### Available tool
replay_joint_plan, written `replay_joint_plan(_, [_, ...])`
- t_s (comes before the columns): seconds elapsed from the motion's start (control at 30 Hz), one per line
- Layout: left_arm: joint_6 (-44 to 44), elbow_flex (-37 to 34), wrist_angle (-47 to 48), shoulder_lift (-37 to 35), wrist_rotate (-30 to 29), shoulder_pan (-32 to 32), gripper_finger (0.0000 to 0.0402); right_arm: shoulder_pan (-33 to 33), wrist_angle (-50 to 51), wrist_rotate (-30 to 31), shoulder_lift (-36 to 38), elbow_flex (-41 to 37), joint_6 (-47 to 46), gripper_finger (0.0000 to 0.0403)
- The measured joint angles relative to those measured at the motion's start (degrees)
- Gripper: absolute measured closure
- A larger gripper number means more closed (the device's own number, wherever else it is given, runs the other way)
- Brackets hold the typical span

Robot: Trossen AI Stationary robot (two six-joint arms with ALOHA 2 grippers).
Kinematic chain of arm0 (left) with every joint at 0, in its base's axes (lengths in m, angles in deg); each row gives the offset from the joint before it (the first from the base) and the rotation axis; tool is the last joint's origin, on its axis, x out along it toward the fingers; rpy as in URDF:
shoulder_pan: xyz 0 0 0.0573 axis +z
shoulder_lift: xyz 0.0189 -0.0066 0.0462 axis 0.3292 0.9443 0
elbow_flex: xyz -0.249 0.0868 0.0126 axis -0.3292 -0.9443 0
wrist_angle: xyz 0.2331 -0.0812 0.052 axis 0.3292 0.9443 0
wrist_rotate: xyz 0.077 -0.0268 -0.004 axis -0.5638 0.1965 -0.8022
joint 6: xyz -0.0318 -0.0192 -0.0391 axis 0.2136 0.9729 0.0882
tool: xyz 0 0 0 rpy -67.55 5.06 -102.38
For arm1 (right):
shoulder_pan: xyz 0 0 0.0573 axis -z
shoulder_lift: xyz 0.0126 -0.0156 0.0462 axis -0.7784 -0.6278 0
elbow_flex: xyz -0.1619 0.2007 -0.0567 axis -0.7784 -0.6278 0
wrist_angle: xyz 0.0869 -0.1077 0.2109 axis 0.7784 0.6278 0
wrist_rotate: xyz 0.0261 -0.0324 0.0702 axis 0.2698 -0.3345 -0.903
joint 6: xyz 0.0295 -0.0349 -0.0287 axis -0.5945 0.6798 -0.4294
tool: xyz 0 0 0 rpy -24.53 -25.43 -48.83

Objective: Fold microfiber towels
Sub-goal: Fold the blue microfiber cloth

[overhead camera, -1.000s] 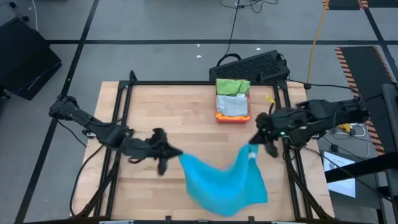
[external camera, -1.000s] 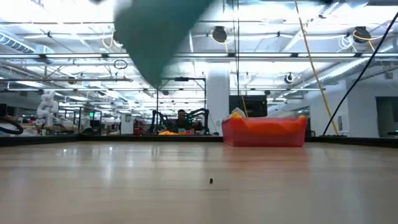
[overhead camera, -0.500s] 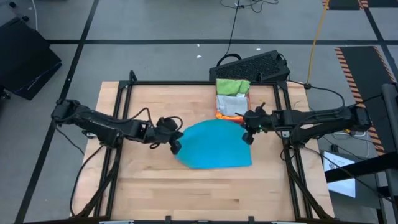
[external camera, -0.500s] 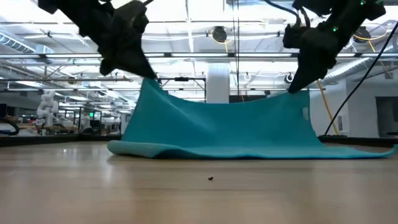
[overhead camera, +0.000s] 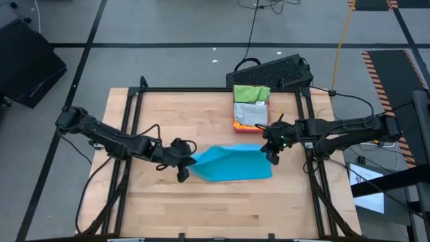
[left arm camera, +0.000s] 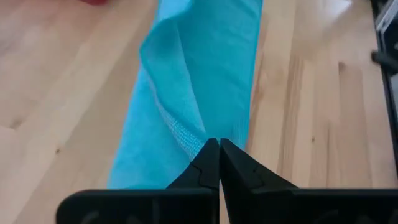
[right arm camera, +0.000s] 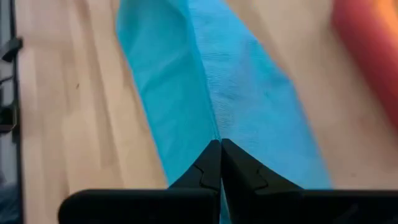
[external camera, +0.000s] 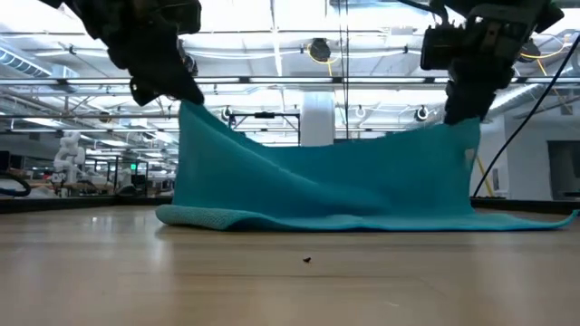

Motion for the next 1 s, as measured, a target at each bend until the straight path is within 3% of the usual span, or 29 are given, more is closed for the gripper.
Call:
replay_joint_plan(0.33, [0.3, 0.0, -0.9, 6.6, 3.1, -1.9, 0.0394, -3.0, -5.9, -8.8, 0.0, -8.7, -6.3, 0.0403])
replay_joint_plan(0.6, [1.2, 0.0, -0.8, 8.9, 3.9, -2.5, 0.0392, -6.2, -10.8, -10.4, 0.0, -12.3, -8.1, 0.0402])
replay_joint_plan(0.77, [2.4, 0.0, -0.9, 8.8, 4.3, -2.5, 0.0351, -7.2, -11.1, -10.5, 0.0, -12.5, -8.3, 0.0373])
replay_joint_plan(1.0, [3.9, 0.0, -0.2, 8.7, 9.0, -2.2, 0.0242, -7.7, -11.2, -13.6, 0.0, -12.5, -11.9, 0.0283])
